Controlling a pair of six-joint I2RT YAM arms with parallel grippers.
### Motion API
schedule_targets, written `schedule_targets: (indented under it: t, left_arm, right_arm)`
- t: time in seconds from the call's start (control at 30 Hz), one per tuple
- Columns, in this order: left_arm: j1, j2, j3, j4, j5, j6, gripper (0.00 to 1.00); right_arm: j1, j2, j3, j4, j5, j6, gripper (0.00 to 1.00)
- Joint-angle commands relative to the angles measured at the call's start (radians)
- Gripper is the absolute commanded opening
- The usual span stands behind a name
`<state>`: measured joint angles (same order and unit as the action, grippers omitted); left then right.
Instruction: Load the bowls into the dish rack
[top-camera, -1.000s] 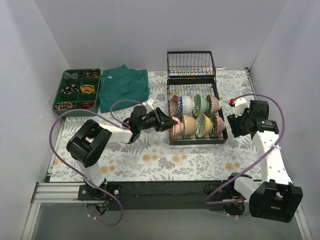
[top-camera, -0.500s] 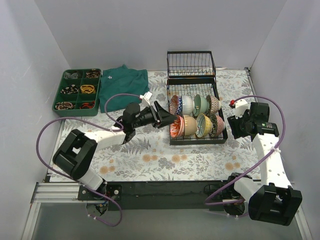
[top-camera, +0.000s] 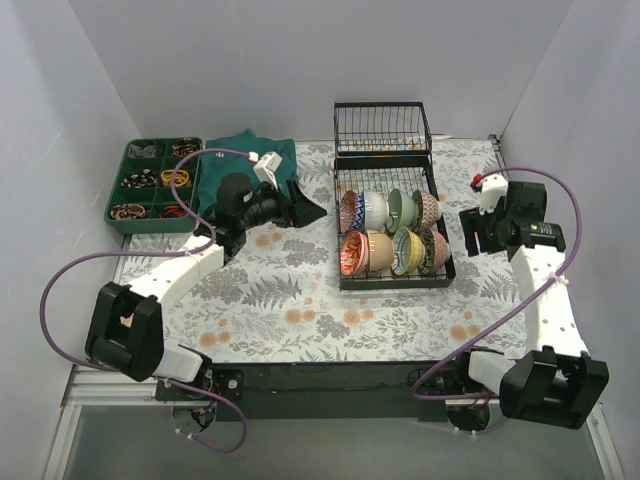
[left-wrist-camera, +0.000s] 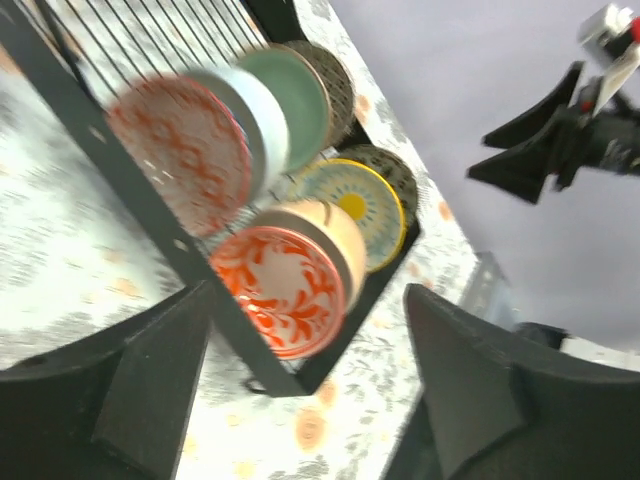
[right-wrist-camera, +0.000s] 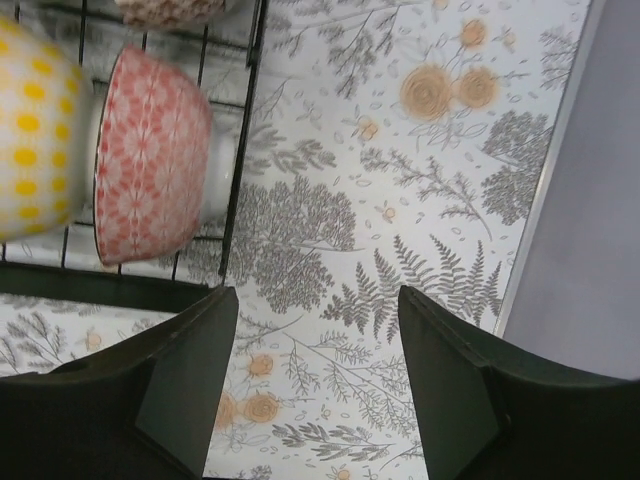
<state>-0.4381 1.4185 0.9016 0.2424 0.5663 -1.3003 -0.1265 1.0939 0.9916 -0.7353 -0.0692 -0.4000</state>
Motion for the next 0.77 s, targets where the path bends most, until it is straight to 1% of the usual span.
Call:
schedule_targets:
  t: [0.0, 0.03, 0.07, 0.1, 0.13, 0.17, 0.2, 0.23, 0.3, 0.33, 0.47, 0.57, 0.6, 0.67, 0.7, 0.73]
  left_arm:
    - [0.102, -0.108, 0.109, -0.236, -0.005, 0.346, 0.98]
    - [0.108, -0.116, 0.152, -0.335, -0.037, 0.431, 0.98]
    - [0.108, -0.115, 0.177, -0.374, -0.077, 0.468, 0.98]
    - [0.113, -0.113, 0.197, -0.409, -0.177, 0.495, 0.98]
    - [0.121, -0.104, 0.229, -0.458, -0.224, 0.539, 0.98]
    - [0.13, -0.095, 0.241, -0.472, -0.285, 0.547, 0.98]
    - [0.153, -0.086, 0.252, -0.483, -0.339, 0.55, 0.98]
    - [0.165, -0.058, 0.267, -0.509, -0.435, 0.55, 0.98]
    - [0.199, -0.023, 0.305, -0.535, -0.512, 0.535, 0.98]
    - [0.208, -0.007, 0.315, -0.558, -0.586, 0.523, 0.98]
    - [0.269, 0.078, 0.361, -0.595, -0.582, 0.498, 0.98]
    - [0.305, 0.123, 0.43, -0.629, -0.576, 0.451, 0.98]
    - [0.308, 0.16, 0.485, -0.643, -0.572, 0.438, 0.98]
    - [0.309, 0.197, 0.539, -0.68, -0.568, 0.453, 0.98]
    - [0.309, 0.229, 0.566, -0.684, -0.53, 0.458, 0.98]
    - [0.309, 0.243, 0.598, -0.686, -0.522, 0.469, 0.98]
  right_arm:
    - [-0.007, 0.095, 0.149, 0.016, 0.051, 0.15, 0.75]
    - [-0.007, 0.101, 0.165, 0.033, 0.064, 0.199, 0.78]
    - [-0.007, 0.107, 0.191, 0.039, 0.065, 0.22, 0.91]
    - [-0.007, 0.119, 0.208, 0.039, 0.065, 0.234, 0.98]
    - [-0.007, 0.126, 0.219, 0.042, 0.066, 0.251, 0.98]
    - [-0.007, 0.127, 0.228, 0.039, 0.065, 0.274, 0.98]
    - [-0.007, 0.127, 0.237, 0.039, 0.065, 0.277, 0.98]
    - [-0.007, 0.126, 0.239, 0.037, 0.095, 0.282, 0.98]
    - [-0.007, 0.127, 0.248, 0.017, 0.114, 0.294, 0.98]
    - [-0.005, 0.13, 0.257, 0.007, 0.115, 0.294, 0.98]
    - [-0.005, 0.113, 0.335, -0.006, 0.089, 0.328, 0.98]
    - [-0.007, 0.089, 0.401, -0.001, 0.077, 0.328, 0.98]
    - [-0.007, 0.077, 0.407, 0.013, 0.078, 0.314, 0.98]
    - [-0.005, 0.077, 0.404, 0.036, 0.17, 0.276, 0.98]
    - [-0.007, 0.087, 0.4, 0.046, 0.199, 0.264, 0.98]
    - [-0.007, 0.093, 0.395, 0.062, 0.239, 0.259, 0.98]
